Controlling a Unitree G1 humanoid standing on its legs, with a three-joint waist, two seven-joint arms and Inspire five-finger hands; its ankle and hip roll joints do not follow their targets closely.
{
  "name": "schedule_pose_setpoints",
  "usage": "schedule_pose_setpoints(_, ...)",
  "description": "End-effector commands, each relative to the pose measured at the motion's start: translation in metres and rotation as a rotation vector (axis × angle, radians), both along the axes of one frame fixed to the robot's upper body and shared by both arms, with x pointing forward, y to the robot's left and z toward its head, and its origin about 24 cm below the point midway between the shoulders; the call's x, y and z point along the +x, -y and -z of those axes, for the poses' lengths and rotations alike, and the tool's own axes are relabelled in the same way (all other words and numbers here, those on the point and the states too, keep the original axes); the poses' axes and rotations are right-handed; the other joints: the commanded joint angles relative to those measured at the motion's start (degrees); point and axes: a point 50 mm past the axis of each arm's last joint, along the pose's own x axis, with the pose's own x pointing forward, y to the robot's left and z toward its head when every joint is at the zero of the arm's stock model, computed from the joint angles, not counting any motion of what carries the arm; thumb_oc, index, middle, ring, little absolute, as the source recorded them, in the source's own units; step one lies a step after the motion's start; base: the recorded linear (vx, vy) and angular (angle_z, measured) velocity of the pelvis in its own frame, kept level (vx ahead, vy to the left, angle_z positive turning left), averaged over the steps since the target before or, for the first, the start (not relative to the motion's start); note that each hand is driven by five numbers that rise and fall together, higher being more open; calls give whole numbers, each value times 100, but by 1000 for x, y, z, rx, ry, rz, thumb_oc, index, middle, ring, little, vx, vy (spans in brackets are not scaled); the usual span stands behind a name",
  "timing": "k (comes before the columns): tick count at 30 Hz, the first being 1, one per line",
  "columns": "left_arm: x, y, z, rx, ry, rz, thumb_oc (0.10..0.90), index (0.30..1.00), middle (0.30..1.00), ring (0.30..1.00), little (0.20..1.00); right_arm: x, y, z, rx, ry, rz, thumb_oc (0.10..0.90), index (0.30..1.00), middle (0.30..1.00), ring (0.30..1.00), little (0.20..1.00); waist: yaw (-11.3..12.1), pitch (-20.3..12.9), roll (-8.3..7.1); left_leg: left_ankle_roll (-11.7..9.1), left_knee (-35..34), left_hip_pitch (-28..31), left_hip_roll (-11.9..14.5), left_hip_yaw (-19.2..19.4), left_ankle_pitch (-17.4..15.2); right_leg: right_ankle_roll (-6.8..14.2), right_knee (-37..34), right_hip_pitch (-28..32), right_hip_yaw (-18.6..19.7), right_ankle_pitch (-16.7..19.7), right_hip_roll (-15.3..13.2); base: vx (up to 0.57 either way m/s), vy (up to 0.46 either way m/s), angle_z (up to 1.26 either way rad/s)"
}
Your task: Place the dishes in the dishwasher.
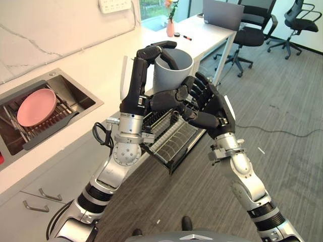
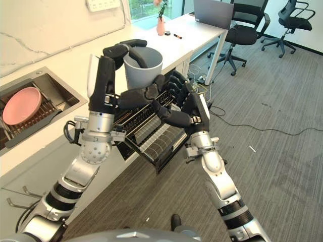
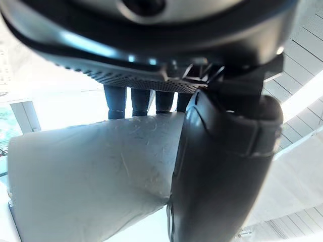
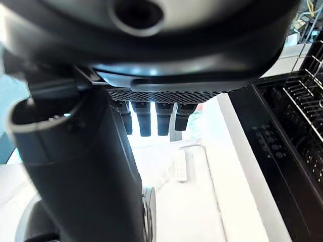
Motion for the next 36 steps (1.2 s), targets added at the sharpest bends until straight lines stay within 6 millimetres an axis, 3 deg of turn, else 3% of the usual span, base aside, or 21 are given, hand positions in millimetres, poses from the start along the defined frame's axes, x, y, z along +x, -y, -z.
schedule_pose_setpoints(1, -21, 47, -50, 2, 263, 291, 400, 300, 300, 300, 300, 9, -12, -45, 155, 195, -47, 800, 900, 900, 900, 900, 150, -476, -57, 51, 22, -66, -228, -154, -146, 473, 176, 378, -132, -644, -188, -25, -1, 5)
schedule_pose_setpoints(10, -19, 64, -36, 74, 177, 386, 400, 300, 300, 300, 300, 12, -25, -51, 205, 194, -129, 800, 900, 900, 900, 900, 191, -485, -71, 51, 22, -42, -227, -184, -180, 472, 167, 417, -163, -677, -204, -3, 0, 0)
schedule_pose_setpoints(24, -22, 74, -32, 156, 152, 489, 400, 300, 300, 300, 300, 13, -28, -53, 211, 180, -229, 800, 900, 900, 900, 900, 189, -479, -66, 30, 22, -37, -217, -209, -177, 454, 188, 418, -205, -689, -200, 0, 0, 0)
schedule_pose_setpoints(36, -17, 82, 5, 212, -48, 569, 400, 300, 300, 300, 300, 19, -28, -51, 209, 157, -261, 800, 900, 900, 900, 900, 201, -458, -35, 30, 22, -28, -212, -206, -177, 439, 209, 418, -232, -711, -194, -3, -1, 3)
